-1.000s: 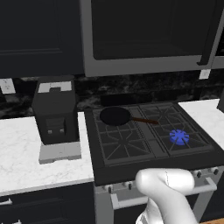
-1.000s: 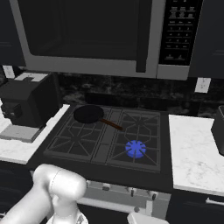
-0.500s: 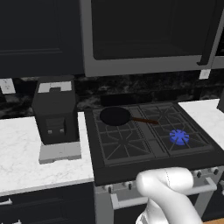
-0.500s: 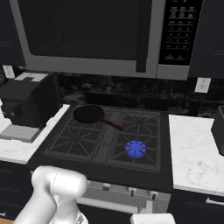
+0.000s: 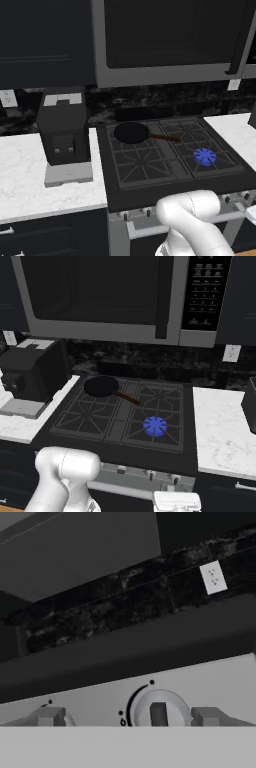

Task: Turn off the front right burner of the stove.

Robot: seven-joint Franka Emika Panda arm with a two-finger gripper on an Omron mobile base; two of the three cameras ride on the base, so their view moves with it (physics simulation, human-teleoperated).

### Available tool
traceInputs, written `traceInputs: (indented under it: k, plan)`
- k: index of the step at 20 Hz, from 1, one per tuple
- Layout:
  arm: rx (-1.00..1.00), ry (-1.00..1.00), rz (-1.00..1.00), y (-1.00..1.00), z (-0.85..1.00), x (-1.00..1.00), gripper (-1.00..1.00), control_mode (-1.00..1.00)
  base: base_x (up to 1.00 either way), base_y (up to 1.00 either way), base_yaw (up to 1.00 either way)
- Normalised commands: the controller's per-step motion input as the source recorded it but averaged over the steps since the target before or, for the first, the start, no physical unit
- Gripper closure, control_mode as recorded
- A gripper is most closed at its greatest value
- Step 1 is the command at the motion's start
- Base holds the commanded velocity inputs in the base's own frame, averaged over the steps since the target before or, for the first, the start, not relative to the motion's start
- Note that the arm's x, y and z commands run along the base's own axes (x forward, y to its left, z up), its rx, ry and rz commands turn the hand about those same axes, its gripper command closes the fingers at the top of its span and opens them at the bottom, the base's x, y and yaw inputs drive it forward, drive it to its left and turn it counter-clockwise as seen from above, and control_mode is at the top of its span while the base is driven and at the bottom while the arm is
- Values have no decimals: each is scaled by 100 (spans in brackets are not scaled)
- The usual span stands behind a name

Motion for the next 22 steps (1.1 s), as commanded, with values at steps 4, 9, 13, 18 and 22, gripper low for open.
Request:
traceInputs:
  k: [4, 9, 13, 18, 22]
  plan:
    - [0, 0, -27, -9, -23, 46, -100, -100, 0, 0, 0]
    - [0, 0, -3, -20, -8, 12, -100, -100, 0, 0, 0]
    - [0, -6, 5, -38, -26, 1, -100, -100, 0, 0, 0]
    - [0, -4, 5, -25, -6, 0, -100, -100, 0, 0, 0]
    - [0, 0, 0, 0, 0, 0, -100, -100, 0, 0, 0]
